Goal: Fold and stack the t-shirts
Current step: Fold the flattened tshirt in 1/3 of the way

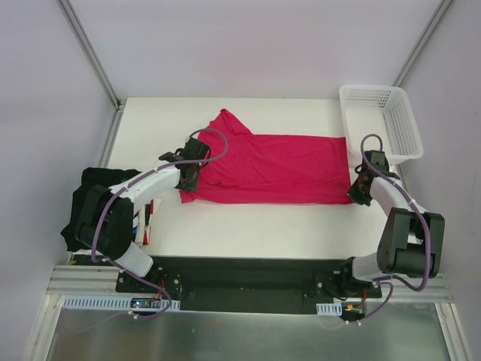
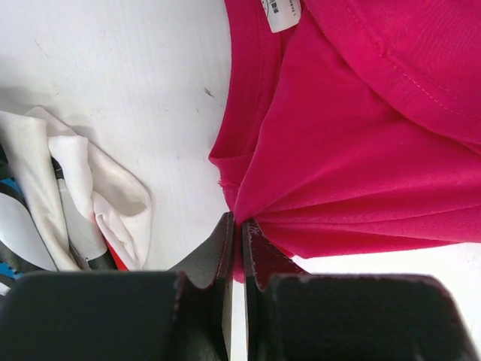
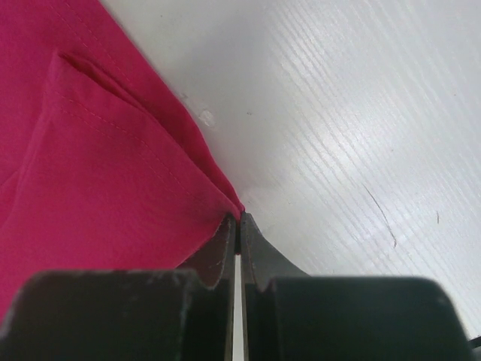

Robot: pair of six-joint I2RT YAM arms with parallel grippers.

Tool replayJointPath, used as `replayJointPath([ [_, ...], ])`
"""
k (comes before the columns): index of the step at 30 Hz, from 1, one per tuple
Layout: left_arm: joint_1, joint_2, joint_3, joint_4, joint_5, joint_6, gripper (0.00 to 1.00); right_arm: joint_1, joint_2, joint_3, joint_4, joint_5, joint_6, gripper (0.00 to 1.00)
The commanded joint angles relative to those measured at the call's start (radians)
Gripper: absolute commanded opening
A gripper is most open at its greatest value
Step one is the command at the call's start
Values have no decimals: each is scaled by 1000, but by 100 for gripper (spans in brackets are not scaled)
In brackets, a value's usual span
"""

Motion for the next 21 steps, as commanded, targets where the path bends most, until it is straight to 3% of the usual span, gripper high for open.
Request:
replayJointPath([
  [1, 12, 25, 3, -28, -2, 20, 0, -15, -32, 11, -21, 29, -17, 1],
  [4, 12, 31, 12, -15, 27, 14, 0, -15, -17, 11, -13, 6, -11, 2],
  [6, 12, 36, 19, -11, 47, 8, 15, -15, -9, 11, -13, -5, -11, 5],
  [7, 12, 39, 22, -8, 55, 8, 23, -15, -6, 11, -13, -7, -9, 9],
  [8, 12, 43, 29, -5, 61, 12, 47, -15, -4, 13, -15, -7, -9, 12],
  [12, 12, 40, 39, -5, 64, 23, 86, -15, -3, 17, -24, 4, -11, 18],
  [15, 12, 22, 56, -6, 49, 37, 92, -17, -16, 31, -39, 21, -11, 19],
  [21, 12, -52, 124, -24, 32, 66, 91, -26, -101, 68, -79, 64, -2, 19],
])
